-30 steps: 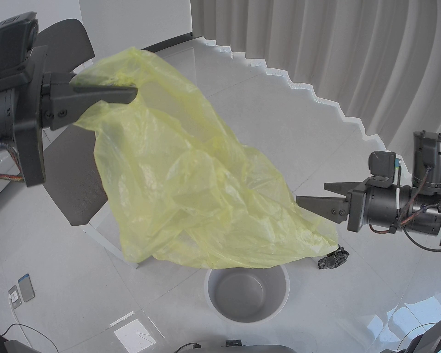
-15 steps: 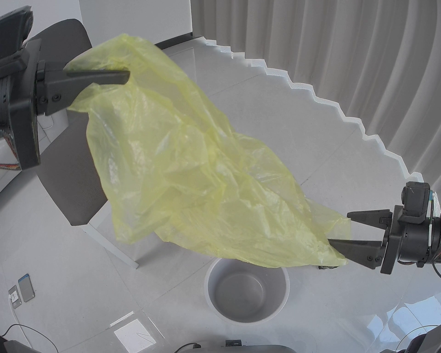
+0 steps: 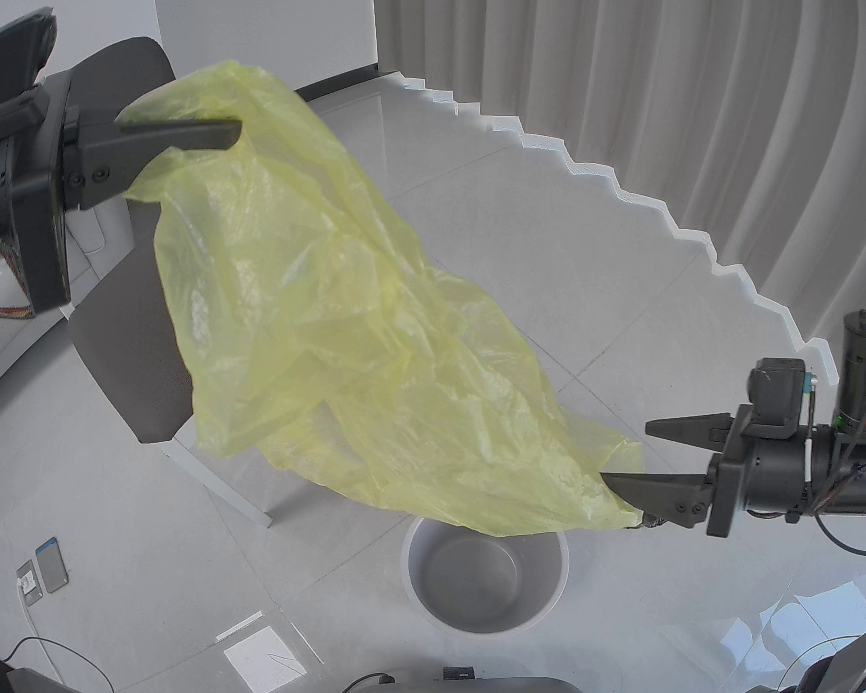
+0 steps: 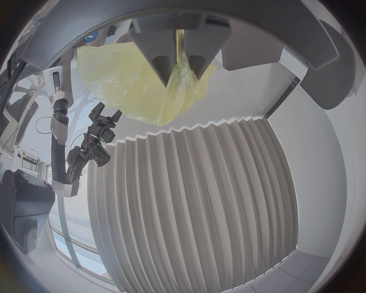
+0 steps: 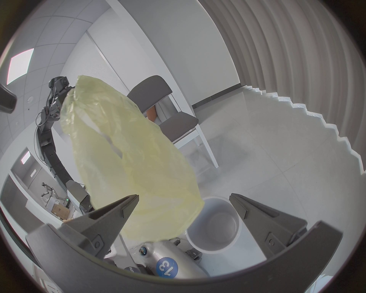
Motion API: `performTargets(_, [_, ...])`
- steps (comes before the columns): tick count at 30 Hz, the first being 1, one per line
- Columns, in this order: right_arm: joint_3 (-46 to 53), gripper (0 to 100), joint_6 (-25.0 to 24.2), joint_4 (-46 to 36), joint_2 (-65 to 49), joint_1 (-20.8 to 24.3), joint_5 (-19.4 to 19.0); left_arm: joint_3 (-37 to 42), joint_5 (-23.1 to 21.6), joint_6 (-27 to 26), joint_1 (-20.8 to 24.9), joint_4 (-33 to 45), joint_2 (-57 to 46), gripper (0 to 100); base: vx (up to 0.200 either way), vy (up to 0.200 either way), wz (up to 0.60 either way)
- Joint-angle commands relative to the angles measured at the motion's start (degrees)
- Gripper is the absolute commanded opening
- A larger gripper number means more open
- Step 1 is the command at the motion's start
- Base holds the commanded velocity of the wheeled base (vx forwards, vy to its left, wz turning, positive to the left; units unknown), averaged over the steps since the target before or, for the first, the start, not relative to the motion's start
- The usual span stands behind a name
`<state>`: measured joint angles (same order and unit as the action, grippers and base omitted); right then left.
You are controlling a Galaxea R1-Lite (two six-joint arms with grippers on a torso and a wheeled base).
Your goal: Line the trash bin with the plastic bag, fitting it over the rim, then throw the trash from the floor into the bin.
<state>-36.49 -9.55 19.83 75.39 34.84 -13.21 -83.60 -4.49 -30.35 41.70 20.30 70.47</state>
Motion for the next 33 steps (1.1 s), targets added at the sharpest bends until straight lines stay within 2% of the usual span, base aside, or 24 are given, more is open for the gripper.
performTargets(1, [-2.4, 100, -0.3, 4.9, 11.4, 0.1, -0.1, -0.4, -0.1, 0.0, 0.0, -0.1, 0.4, 0, 0.000, 0.000, 0.00])
performTargets(7, [-1.4, 100, -0.4, 11.3, 16.9, 0.8, -0.1, -0.9, -0.1, 0.0, -0.1, -0.1, 0.5, 0, 0.000, 0.000, 0.00])
performTargets(14, [-0.5, 100, 0.1, 12.1, 16.9, 1.3, -0.1, -0.9, -0.1, 0.0, -0.1, -0.2, 1.0, 0, 0.000, 0.000, 0.00])
performTargets(15, [-0.5, 0, 0.1, 12.2, 16.9, 1.3, 0.0, -0.9, -0.1, 0.0, -0.1, -0.3, 1.1, 0, 0.000, 0.000, 0.00])
performTargets(23, [-0.7, 0, -0.5, 12.4, 16.5, 0.8, 0.3, -0.2, -0.2, 0.3, -0.1, -1.5, 1.0, 0, 0.000, 0.000, 0.00])
performTargets(27, [-0.3, 0, -0.6, 12.4, 16.1, 0.1, 0.6, 2.7, -1.2, 3.8, -0.7, -2.8, 1.2, 0, 0.000, 0.000, 0.00])
performTargets(29, [0.0, 0, -0.7, 12.5, 16.0, -0.2, 0.6, 4.0, -1.5, 5.2, -1.5, -3.9, 1.4, 0, 0.000, 0.000, 0.00])
performTargets(33, [1.9, 0, -1.4, 12.5, 14.0, -2.8, 1.6, 9.7, -1.5, 9.7, -7.4, -12.5, 3.6, 0, 0.000, 0.000, 0.00])
